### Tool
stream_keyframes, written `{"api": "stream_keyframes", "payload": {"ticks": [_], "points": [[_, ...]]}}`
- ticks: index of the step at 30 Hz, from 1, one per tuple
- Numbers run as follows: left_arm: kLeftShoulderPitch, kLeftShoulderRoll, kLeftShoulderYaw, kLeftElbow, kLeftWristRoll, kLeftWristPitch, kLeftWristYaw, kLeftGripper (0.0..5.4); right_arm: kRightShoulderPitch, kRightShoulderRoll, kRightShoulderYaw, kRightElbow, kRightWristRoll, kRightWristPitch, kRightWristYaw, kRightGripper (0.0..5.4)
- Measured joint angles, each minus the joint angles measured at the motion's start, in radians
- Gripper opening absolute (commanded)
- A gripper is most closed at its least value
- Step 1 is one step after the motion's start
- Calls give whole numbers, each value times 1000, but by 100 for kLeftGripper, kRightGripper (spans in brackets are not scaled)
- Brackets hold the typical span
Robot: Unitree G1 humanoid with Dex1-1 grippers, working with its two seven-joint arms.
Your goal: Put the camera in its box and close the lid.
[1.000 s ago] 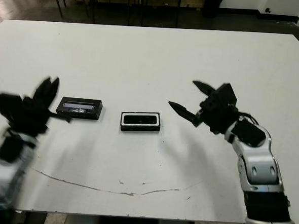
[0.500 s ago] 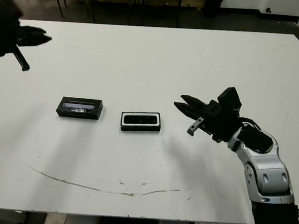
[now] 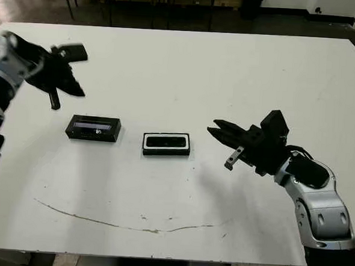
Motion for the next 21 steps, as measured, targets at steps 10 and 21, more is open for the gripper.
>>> {"api": "stream_keyframes", "payload": {"ticks": [10, 21], "points": [[52, 4, -28, -16, 47, -131, 59, 0, 3, -9, 15, 27, -22, -32, 4, 1], [71, 4, -59, 4, 91, -132, 67, 0, 17, -17, 20, 31, -20, -36, 24, 1]]}}
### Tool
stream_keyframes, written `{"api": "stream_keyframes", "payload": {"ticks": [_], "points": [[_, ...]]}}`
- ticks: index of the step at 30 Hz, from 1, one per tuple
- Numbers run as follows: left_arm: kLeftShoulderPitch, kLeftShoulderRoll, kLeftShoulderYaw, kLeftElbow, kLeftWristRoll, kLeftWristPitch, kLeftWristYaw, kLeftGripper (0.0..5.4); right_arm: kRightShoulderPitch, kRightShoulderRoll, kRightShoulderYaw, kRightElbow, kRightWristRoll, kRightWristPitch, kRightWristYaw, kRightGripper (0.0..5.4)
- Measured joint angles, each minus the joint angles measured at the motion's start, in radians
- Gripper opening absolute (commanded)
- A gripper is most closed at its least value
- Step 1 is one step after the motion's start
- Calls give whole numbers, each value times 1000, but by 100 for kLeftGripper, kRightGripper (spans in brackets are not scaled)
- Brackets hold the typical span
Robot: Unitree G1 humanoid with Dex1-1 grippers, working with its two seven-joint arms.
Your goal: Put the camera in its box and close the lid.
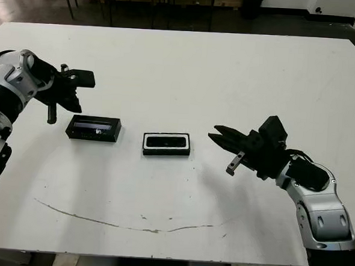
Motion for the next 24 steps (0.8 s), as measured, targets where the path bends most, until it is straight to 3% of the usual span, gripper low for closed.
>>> {"api": "stream_keyframes", "payload": {"ticks": [15, 24], "points": [[77, 49, 27, -44, -4, -129, 22, 0, 10, -14, 0, 29, -2, -27, 23, 1], [166, 133, 61, -204, -47, -194, -60, 0, 8, -18, 0, 56, 7, -29, 41, 1]]}}
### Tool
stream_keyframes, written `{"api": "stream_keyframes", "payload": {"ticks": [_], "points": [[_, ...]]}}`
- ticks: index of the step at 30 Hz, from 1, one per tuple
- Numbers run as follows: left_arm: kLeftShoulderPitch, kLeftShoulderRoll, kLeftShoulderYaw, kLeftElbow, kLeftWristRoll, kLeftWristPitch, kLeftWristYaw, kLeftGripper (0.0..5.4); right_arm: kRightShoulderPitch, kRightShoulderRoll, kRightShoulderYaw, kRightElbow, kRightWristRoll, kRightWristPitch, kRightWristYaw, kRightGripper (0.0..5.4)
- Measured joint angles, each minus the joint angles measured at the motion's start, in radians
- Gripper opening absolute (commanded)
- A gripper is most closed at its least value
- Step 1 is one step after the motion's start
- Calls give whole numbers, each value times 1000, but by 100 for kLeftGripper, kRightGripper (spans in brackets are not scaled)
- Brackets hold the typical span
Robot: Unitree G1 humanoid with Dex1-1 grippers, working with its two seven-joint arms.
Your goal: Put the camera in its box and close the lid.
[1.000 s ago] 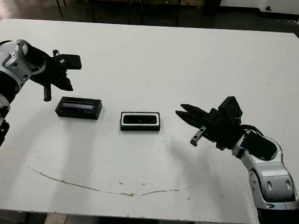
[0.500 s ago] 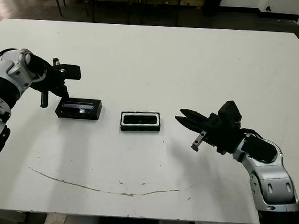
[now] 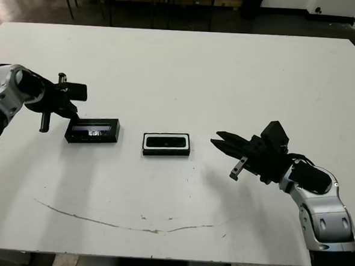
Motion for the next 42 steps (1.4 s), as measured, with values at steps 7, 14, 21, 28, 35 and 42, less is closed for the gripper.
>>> {"api": "stream_keyframes", "payload": {"ticks": [7, 14, 21, 28, 35, 42], "points": [[110, 81, 26, -230, -52, 81, -153, 0, -7, -1, -1, 14, 5, 0, 3, 1], [249, 130, 61, -467, -108, 150, -195, 0, -23, 2, 1, 52, 17, -2, 21, 1], [294, 151, 68, -562, -115, 205, -215, 0, -37, 6, 2, 68, 18, -9, 32, 1], [314, 177, 68, -585, -138, 189, -244, 0, -34, 6, 3, 43, 11, -9, 13, 1], [389, 197, 90, -683, -46, 309, -49, 0, -24, 6, 8, 33, 5, -19, 1, 1], [499, 222, 186, -781, -13, 404, 147, 0, -1, 8, 10, 12, 16, -17, 0, 1]]}}
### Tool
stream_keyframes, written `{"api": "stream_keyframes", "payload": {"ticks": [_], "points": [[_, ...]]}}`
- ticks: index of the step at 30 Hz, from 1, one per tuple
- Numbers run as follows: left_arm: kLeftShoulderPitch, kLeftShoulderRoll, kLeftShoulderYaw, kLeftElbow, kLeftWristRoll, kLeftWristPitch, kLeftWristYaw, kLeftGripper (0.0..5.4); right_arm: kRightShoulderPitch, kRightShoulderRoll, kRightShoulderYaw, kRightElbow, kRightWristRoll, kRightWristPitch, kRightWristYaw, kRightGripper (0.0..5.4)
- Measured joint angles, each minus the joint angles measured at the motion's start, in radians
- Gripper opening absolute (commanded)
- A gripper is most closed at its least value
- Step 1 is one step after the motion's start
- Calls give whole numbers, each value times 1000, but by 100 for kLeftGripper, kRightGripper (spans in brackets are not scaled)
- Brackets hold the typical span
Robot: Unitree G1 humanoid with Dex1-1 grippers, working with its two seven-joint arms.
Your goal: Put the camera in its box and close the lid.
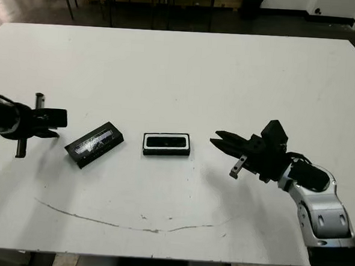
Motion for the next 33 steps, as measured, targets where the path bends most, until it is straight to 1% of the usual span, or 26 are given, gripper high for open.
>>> {"api": "stream_keyframes", "payload": {"ticks": [4, 5, 7, 11, 12, 14, 16, 19, 23, 26, 28, 31, 33], "points": [[83, 35, 219, -95, -194, -44, 19, 0, 21, 6, -1, -2, 13, -3, 0, 1], [118, 41, 289, -129, -252, -59, 26, 0, 27, 9, 0, -2, 14, -7, 0, 1], [195, 43, 407, -212, -336, -52, 47, 0, 35, 17, 0, 5, 18, -14, 2, 1], [337, 18, 586, -433, -455, 93, 109, 0, 32, 30, 3, 33, 19, -46, 13, 1], [362, -9, 628, -484, -490, 121, 138, 0, 31, 33, 6, 39, 17, -52, 15, 1], [400, -66, 679, -569, -537, 167, 204, 0, 30, 33, 12, 40, 15, -52, 14, 1], [421, -118, 698, -640, -573, 223, 265, 3, 29, 34, 14, 39, 16, -52, 12, 0], [438, -134, 704, -718, -617, 309, 310, 40, 28, 34, 14, 43, 18, -53, 19, 0], [437, -133, 703, -712, -693, 352, 304, 136, 27, 36, 14, 56, 22, -58, 27, 0], [441, -141, 691, -707, -720, 357, 321, 206, 28, 36, 14, 54, 27, -56, 26, 0], [448, -169, 682, -707, -735, 360, 349, 254, 29, 36, 14, 53, 30, -56, 26, 0], [459, -205, 665, -706, -776, 379, 370, 330, 31, 35, 14, 51, 27, -56, 25, 0], [467, -210, 655, -706, -798, 399, 377, 369, 32, 35, 14, 52, 27, -56, 27, 0]]}}
